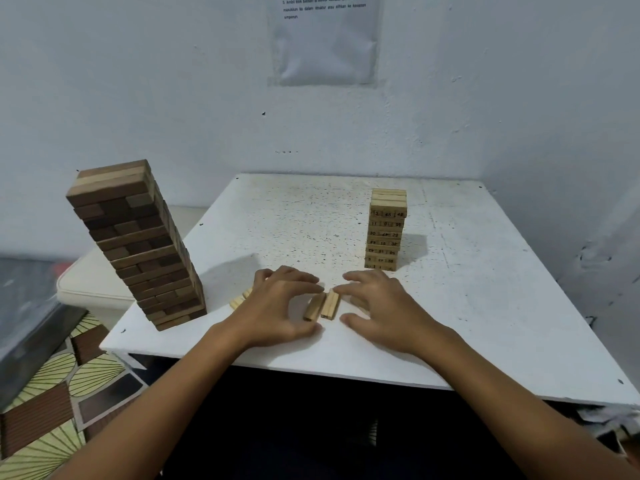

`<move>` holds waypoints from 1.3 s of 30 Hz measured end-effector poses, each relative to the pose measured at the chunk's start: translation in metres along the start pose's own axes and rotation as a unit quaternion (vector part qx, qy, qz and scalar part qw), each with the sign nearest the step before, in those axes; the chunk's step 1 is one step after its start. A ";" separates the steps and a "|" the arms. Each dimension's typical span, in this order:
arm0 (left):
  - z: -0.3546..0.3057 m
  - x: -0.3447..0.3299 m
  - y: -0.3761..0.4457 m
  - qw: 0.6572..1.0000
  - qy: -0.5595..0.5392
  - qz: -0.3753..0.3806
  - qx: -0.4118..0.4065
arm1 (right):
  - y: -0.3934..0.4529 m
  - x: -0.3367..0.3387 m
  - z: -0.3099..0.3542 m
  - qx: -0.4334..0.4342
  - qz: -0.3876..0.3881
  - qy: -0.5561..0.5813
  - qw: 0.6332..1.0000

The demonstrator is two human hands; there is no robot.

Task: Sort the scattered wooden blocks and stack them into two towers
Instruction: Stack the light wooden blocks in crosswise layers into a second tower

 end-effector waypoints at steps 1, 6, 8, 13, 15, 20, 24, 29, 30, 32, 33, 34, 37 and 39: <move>0.001 0.000 0.000 1.000 -0.002 0.015 -0.002 | 0.002 -0.006 0.004 0.012 0.022 -0.010 1.000; 0.003 0.000 0.000 0.999 -0.013 0.030 -0.014 | 0.008 -0.017 0.012 0.039 0.029 -0.005 0.999; 0.003 -0.001 0.000 1.000 -0.022 0.021 -0.009 | 0.007 -0.014 0.013 0.044 0.019 0.017 0.999; 0.001 -0.004 0.000 0.999 -0.032 0.008 -0.003 | 0.003 -0.001 0.003 0.008 0.028 0.097 0.995; -0.001 -0.004 0.001 0.999 -0.035 0.015 -0.003 | 0.003 0.006 -0.007 -0.008 0.040 0.093 0.995; -0.007 -0.008 0.005 0.996 -0.069 0.050 -0.008 | -0.001 0.020 -0.031 -0.034 0.102 0.086 0.990; -0.005 -0.010 0.009 0.994 -0.089 0.063 0.025 | -0.002 0.017 -0.037 -0.018 0.121 0.084 0.989; -0.007 -0.010 0.010 0.990 -0.115 0.065 0.055 | 0.000 0.013 -0.035 -0.008 0.092 0.081 0.992; -0.009 -0.009 0.010 0.990 -0.118 0.060 0.057 | -0.001 0.012 -0.035 -0.010 0.089 0.080 0.993; -0.011 -0.009 0.009 0.989 -0.123 0.051 0.060 | -0.001 0.009 -0.033 -0.016 0.073 0.087 0.993; -0.012 -0.009 0.009 0.989 -0.126 0.047 0.062 | -0.001 0.008 -0.032 -0.018 0.062 0.095 0.993; -0.012 -0.009 0.009 0.989 -0.129 0.042 0.064 | -0.001 0.007 -0.030 -0.020 0.052 0.104 0.993; -0.012 -0.010 0.009 0.989 -0.132 0.027 0.062 | -0.001 0.003 -0.027 -0.016 0.026 0.118 0.992; -0.011 -0.011 0.008 0.989 -0.132 0.022 0.062 | -0.001 0.001 -0.025 -0.009 0.010 0.120 0.993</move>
Point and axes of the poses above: each hand's wrist, its own y-axis towards the middle knuckle, its own x-axis out of the back of the hand, z = x × y, the point moved 7 cm from there along y, towards the middle knuckle, and after that the axes turned 12 degrees about -z, right-handed, at the moved point
